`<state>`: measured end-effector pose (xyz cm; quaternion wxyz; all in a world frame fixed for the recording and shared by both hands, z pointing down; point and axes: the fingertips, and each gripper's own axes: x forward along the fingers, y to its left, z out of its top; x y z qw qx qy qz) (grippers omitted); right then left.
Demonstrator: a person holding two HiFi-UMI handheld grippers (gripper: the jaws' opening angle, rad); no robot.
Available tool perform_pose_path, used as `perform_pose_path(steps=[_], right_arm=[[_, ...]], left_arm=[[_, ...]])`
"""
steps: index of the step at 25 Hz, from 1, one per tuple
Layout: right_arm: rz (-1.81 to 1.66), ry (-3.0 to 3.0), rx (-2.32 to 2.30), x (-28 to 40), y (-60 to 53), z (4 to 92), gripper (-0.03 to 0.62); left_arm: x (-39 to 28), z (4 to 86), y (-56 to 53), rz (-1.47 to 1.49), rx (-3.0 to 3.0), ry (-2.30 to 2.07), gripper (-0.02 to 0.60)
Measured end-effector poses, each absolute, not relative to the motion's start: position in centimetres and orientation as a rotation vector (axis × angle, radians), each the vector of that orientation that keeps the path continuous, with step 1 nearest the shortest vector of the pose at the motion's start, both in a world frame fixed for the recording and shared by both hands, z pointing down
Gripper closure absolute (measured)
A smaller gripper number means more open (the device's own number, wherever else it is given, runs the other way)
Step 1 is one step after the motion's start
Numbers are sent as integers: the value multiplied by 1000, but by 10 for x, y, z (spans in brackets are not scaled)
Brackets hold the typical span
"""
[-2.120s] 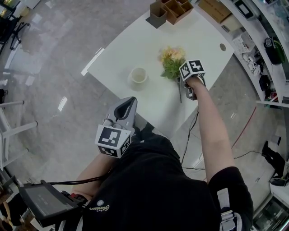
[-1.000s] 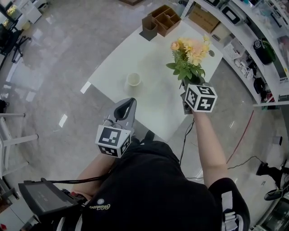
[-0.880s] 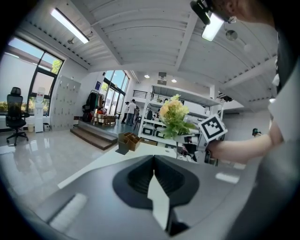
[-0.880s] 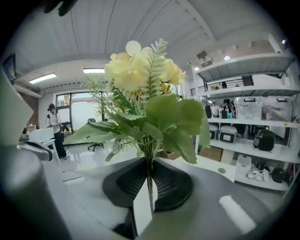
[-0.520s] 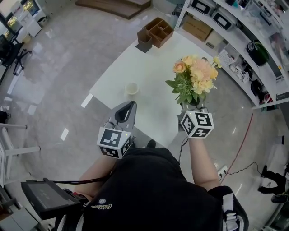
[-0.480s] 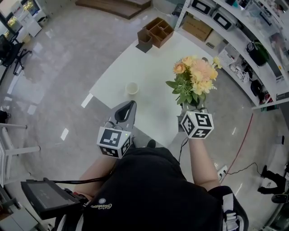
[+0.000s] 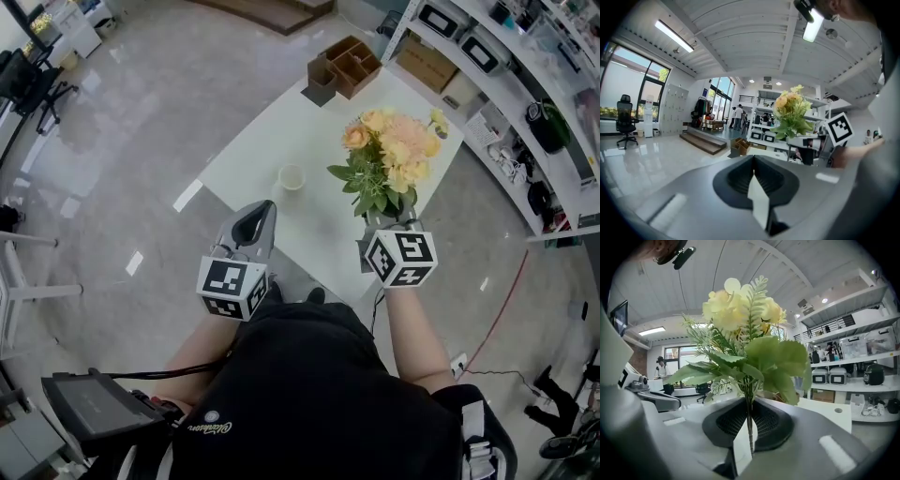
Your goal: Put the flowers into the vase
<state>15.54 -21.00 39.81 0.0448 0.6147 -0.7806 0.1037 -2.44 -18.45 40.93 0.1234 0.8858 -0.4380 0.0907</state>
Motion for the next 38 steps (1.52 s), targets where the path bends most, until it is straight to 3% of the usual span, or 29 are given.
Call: perform_pose_path(steps=[8,21,38], right_arm=[[345,-2532,1647,77,-220,403,559],[176,-2751,1643,45,-258,299,557],[312,-2562,1549,25,-273,449,556]], left_arm=[[-70,416,-191,247,2496,-1415,575],[-86,415,-188,219,2471,-1448,575],[-94,429,-191,247,2441,-1460,575]])
